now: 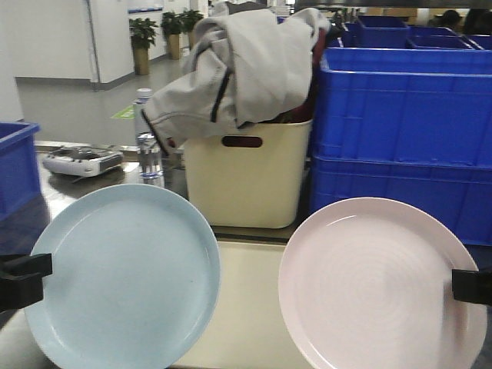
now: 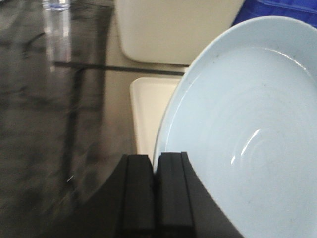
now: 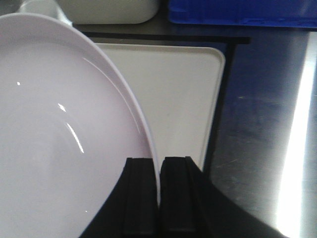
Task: Grab plate from conveyor and place on tray
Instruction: 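Hold both plates while the base drives to the steel table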
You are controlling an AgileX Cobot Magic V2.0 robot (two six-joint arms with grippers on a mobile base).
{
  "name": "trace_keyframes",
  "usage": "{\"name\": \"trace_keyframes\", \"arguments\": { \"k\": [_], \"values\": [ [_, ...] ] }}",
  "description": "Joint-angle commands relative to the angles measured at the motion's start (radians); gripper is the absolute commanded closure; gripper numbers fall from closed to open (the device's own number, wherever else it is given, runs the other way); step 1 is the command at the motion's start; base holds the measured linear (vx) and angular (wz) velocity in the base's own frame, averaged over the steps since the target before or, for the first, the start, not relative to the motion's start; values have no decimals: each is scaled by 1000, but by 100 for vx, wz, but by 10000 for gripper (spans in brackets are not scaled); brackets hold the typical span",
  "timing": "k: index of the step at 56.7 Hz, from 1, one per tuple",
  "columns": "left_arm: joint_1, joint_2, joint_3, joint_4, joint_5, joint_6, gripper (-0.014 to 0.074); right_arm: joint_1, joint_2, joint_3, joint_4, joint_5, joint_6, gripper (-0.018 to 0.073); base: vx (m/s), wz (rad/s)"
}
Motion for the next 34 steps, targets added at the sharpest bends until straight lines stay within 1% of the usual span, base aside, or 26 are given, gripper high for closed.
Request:
{"name": "trace_keyframes", "arguments": {
  "k": [1,17,24,34],
  "values": [
    [-4,-18,-31,-17,-80,-3,602,-1,-12,-33,9,-76,-7,569,25,-57],
    [-4,-18,-31,-17,-80,-3,602,-1,-12,-33,9,-76,-6,569,21,-48],
    [-4,-18,-31,-17,-80,-3,602,-1,-12,-33,9,-76,-7,569,12,-26],
    [-4,-18,-31,-17,-80,-3,602,-1,-12,-33,9,-76,-7,569,5,-11]
  ]
}}
